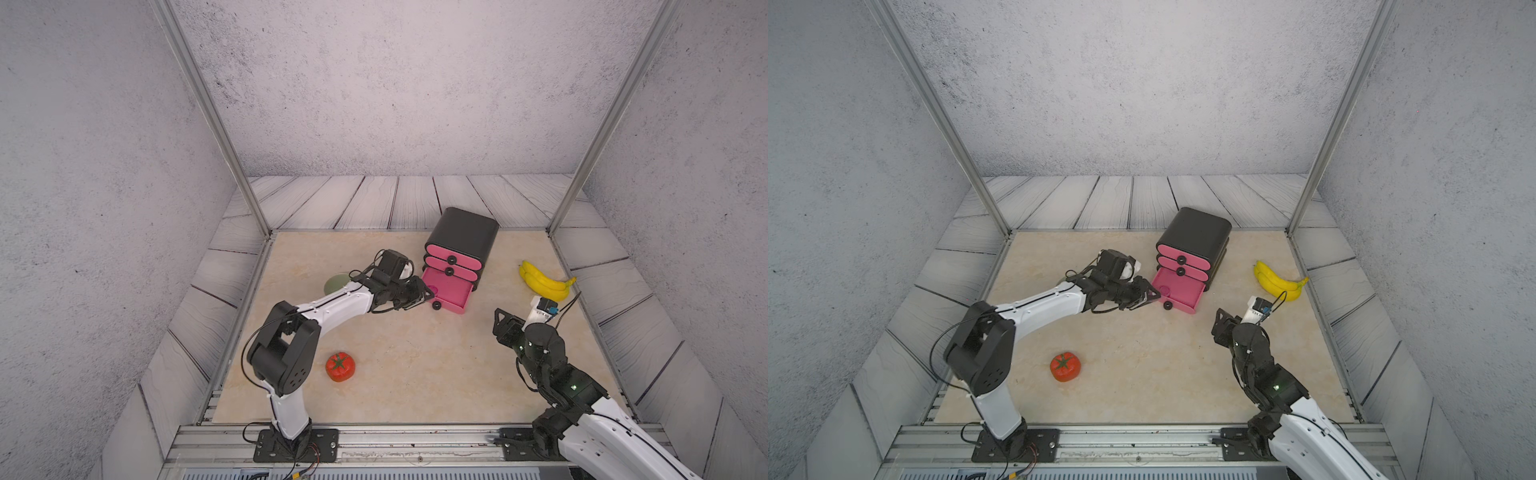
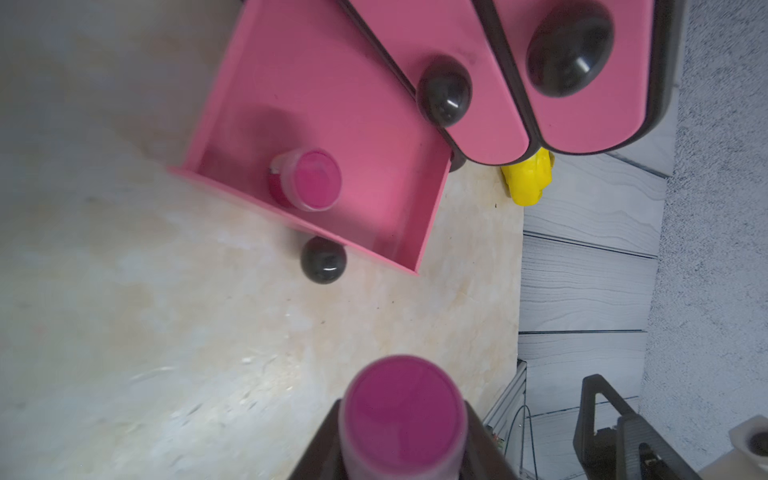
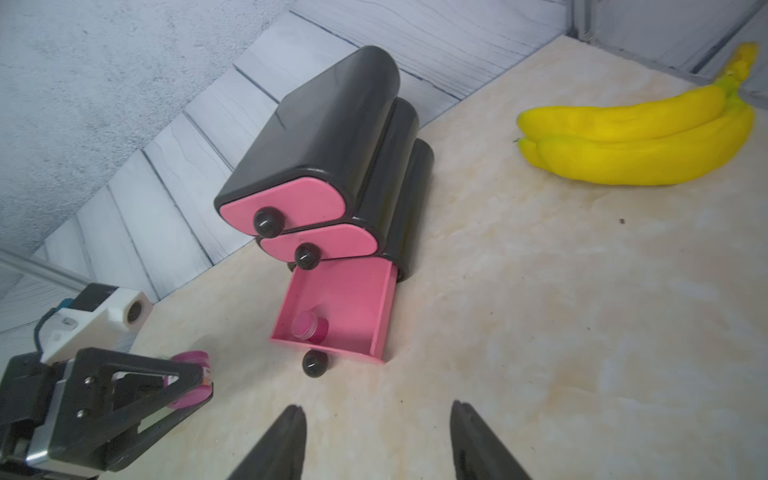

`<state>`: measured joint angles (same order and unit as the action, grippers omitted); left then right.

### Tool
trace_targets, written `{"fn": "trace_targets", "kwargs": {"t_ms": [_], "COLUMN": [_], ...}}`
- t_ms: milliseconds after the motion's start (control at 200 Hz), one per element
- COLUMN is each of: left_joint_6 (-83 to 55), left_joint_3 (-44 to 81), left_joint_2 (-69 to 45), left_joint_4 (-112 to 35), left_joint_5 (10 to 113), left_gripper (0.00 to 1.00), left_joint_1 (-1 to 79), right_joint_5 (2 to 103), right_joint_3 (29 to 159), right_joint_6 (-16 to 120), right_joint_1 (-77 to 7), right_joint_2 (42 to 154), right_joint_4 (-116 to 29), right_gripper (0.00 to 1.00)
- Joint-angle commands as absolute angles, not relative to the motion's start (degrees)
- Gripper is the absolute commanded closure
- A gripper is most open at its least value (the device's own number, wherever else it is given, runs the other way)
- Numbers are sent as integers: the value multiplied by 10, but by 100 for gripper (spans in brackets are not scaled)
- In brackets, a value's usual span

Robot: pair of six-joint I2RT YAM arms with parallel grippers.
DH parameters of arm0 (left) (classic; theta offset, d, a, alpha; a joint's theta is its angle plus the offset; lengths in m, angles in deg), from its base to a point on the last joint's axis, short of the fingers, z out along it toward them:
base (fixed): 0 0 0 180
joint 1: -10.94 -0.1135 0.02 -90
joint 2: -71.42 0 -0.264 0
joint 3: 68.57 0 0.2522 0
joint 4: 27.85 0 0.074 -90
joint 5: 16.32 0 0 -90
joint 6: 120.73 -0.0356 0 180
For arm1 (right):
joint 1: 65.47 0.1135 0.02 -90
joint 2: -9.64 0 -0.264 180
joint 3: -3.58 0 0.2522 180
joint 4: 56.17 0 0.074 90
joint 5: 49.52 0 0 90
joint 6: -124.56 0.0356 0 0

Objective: Put the paint cans in the drawer according to color
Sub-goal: Place the paint can in the drawer.

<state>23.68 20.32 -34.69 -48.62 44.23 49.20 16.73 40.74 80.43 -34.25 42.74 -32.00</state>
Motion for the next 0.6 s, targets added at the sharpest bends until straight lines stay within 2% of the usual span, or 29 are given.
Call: {"fn": "trace_targets", "kwargs": {"t_ms": [0, 245, 455, 595], "left_joint_6": [266, 259, 276, 275], "left_joint_3": [280, 415, 512, 518], "left_joint_2": [-400, -524, -588, -583], "left_joint_4": [-484, -565, -588, -594], "left_joint_5": [472, 532, 495, 473], "left_gripper": [66, 62, 51, 45], "left_joint_1": [510, 518, 526, 529], "right_joint_5": [127, 127, 128, 133], "right_joint_3": [405, 414, 424, 425], "right_joint_6": [816, 815, 808, 805], "right_joint_1": [-344, -344, -344, -344], "right_joint_2": [412, 372, 361, 362], "right_joint_4": [-266, -210, -179, -180], "right_gripper": [41, 40, 41, 41]}}
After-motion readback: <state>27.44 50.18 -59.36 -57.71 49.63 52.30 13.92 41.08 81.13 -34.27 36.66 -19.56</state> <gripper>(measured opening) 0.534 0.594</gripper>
